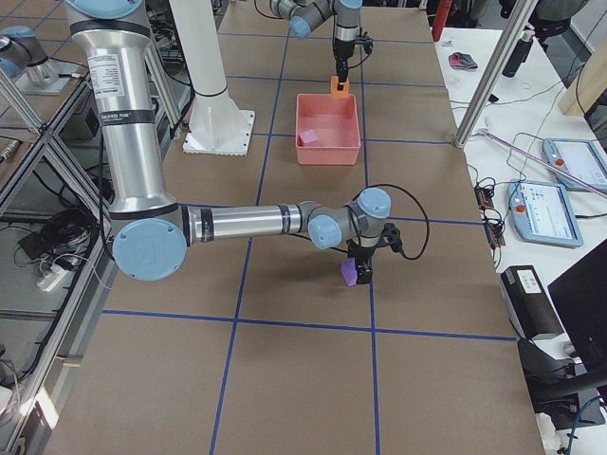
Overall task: Place blocks into pink bin with both arms
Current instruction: 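Drop orange cube into bin with left gripper while right grasps purple cube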
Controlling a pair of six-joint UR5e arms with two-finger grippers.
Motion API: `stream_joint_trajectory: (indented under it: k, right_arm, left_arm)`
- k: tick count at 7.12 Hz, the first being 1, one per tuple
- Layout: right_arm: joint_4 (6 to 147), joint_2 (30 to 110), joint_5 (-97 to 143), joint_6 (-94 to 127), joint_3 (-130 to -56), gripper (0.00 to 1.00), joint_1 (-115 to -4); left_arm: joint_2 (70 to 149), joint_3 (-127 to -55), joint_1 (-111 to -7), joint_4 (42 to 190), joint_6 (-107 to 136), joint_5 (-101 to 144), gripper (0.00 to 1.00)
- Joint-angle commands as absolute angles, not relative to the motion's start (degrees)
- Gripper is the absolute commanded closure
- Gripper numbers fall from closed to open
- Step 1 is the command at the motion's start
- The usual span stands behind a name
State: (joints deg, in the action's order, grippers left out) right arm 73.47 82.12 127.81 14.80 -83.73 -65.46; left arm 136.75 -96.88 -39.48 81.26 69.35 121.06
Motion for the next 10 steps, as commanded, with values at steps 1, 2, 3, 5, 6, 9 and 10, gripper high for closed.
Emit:
stream_joint_trajectory:
  k: [1, 2, 3, 5, 6, 9, 10]
  right_arm:
    - [73.0, 81.4, 129.4, 14.6, -81.9, 0.0, -65.0]
    - [72.1, 81.4, 129.5, 14.9, -81.8, 0.0, -64.8]
    - [72.0, 81.4, 129.9, 14.9, -81.8, 0.13, -64.7]
    - [72.0, 81.5, 130.9, 14.9, -82.2, 0.99, -64.7]
    - [72.0, 81.4, 131.1, 15.1, -82.9, 1.0, -64.8]
    - [72.8, 73.2, 134.6, 43.8, -93.8, 1.0, -61.6]
    - [72.8, 70.8, 134.2, 54.3, -97.3, 1.0, -58.2]
  left_arm:
    - [137.2, -95.9, -36.8, 81.3, 70.1, 119.5, 1.0]
    - [137.2, -95.0, -36.0, 81.3, 70.1, 119.4, 1.0]
    - [136.6, -94.7, -34.8, 81.3, 70.1, 119.4, 0.89]
    - [136.8, -90.6, -33.5, 83.7, 70.2, 119.5, 0.52]
    - [136.6, -89.9, -33.3, 84.7, 70.1, 119.5, 0.01]
    - [133.2, -96.8, -35.7, 84.5, 69.5, 120.4, 0.01]
    - [127.3, -102.8, -37.9, 84.6, 69.2, 121.8, 0.01]
